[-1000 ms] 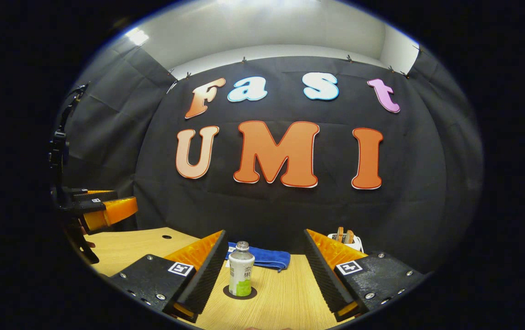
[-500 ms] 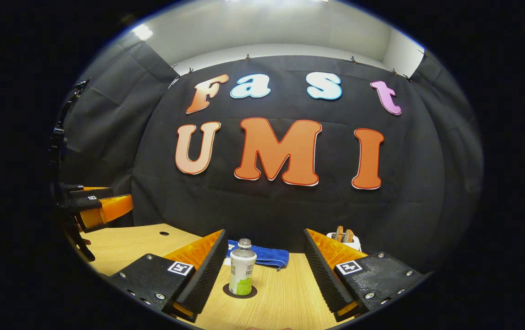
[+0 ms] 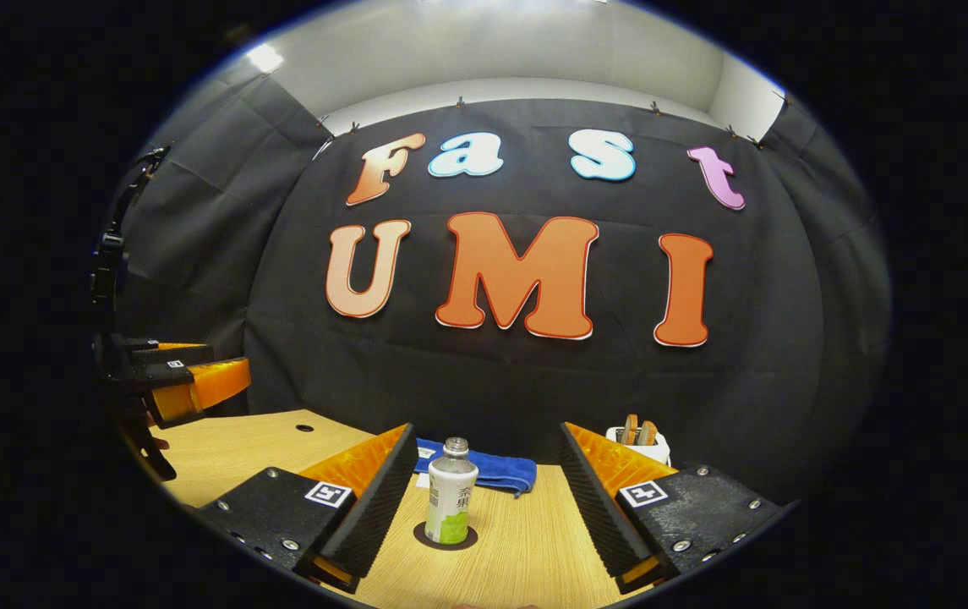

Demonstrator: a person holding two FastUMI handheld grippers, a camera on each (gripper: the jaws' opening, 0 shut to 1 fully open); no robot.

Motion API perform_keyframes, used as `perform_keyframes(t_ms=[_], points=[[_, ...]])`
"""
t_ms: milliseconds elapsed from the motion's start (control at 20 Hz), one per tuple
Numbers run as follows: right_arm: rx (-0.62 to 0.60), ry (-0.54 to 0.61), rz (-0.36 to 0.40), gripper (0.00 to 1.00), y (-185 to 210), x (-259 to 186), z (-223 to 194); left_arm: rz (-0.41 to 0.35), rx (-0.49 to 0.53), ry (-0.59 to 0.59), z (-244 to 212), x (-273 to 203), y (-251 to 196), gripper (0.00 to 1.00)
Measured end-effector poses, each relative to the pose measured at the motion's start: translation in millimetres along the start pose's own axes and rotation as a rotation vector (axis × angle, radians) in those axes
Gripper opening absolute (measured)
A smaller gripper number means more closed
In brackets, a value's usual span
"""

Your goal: Open the teacup lid with one hand, grasp the water bottle and pour water into the teacup with the other hand; after pouring, place the water bottle on the coaster and then close the teacup lid.

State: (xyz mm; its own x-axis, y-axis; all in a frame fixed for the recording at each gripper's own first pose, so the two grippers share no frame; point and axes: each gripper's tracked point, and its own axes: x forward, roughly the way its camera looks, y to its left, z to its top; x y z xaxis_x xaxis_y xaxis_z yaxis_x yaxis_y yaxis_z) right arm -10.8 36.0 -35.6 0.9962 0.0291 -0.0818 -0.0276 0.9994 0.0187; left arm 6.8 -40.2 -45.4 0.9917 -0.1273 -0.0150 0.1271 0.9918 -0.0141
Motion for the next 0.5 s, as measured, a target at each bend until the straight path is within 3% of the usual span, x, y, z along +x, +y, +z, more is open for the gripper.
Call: perform_keyframes(t_ms=[250,500], points=[[0.027,-0.003,0.007,0.99,-9.8,4.0,1.4,-0.031,0.063,0.004,4.9,12.1,-7.8,0.97],[0.040,-0.011,0.015,0.99,-8.6,-4.2,10.3,-0.064,0.075,-0.084,29.2,22.4,-21.6,0.95]])
